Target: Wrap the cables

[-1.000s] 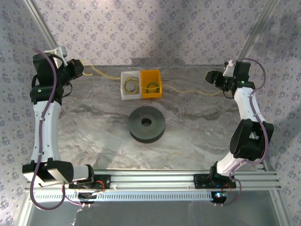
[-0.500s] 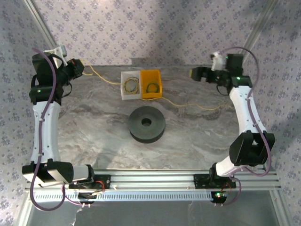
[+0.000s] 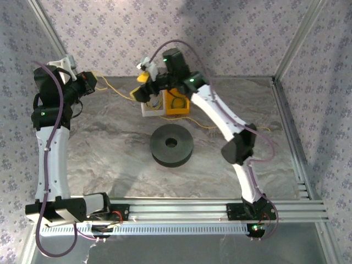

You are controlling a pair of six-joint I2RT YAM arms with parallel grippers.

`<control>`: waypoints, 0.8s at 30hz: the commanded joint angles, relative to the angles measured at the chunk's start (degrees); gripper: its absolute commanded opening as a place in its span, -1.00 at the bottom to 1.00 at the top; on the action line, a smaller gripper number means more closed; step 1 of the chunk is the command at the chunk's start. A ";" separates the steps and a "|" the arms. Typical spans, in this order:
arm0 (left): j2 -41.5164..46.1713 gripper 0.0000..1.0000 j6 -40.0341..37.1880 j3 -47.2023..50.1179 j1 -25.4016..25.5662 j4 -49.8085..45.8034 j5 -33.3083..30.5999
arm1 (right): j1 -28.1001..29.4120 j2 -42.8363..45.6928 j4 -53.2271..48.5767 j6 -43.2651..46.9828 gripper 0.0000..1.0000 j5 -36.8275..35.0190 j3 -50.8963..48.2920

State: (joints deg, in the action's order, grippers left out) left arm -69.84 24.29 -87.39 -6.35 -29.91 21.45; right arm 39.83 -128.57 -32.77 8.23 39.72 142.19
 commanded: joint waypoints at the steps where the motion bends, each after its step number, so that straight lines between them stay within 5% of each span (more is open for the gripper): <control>1: 1.13 -1.00 -0.21 0.69 0.16 0.69 1.22 | 1.44 -5.61 -4.54 1.82 0.82 1.31 9.68; 10: 1.39 -1.00 0.23 1.53 0.20 1.50 2.10 | 3.62 -11.56 2.41 -1.55 0.66 0.42 11.62; 24: 2.16 -1.00 -0.22 -0.14 -0.26 0.34 2.07 | 3.95 -13.55 1.67 0.03 -0.38 -5.41 10.65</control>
State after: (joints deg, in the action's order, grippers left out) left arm -69.73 24.27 -85.76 -6.35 -29.89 22.06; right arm 43.81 -141.82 -31.55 7.60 36.58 152.07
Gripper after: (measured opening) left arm 0.062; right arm 0.345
